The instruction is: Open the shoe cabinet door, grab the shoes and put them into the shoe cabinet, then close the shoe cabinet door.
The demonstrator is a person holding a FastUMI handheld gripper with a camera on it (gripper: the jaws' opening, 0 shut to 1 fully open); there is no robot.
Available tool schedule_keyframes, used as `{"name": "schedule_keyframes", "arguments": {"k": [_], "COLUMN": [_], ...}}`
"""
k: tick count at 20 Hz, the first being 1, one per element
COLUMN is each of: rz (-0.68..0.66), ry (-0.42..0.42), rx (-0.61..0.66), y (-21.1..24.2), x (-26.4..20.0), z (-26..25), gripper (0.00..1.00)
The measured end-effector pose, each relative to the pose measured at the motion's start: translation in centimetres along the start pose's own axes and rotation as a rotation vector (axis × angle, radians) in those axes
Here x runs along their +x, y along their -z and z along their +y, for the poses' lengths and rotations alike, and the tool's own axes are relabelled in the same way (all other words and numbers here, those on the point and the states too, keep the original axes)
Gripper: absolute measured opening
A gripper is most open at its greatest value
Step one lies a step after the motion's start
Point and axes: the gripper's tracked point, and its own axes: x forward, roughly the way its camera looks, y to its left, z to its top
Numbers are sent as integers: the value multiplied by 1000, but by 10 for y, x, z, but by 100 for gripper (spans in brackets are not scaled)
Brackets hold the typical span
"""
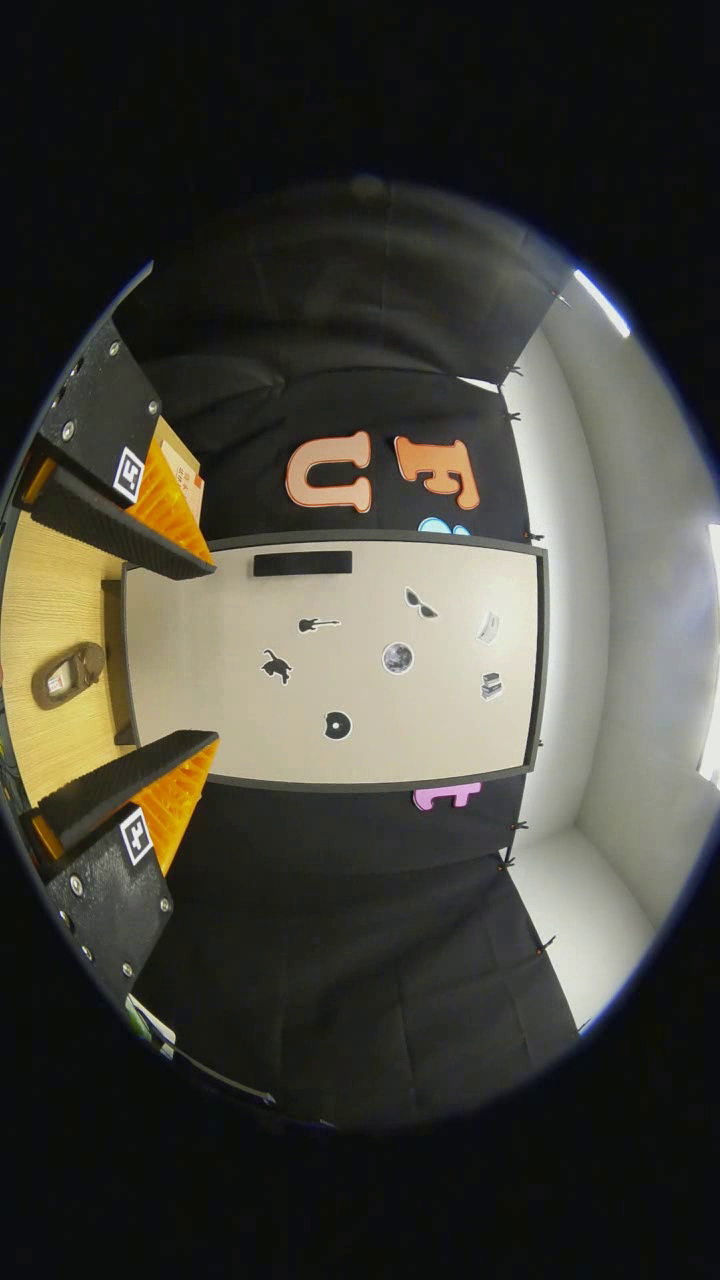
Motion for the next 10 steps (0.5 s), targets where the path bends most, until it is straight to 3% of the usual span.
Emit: {"name": "schedule_keyframes", "arguments": {"k": [10], "rz": [19], "ry": [-66], "rx": [-16], "y": [6], "x": [47], "z": [31], "gripper": [95]}}
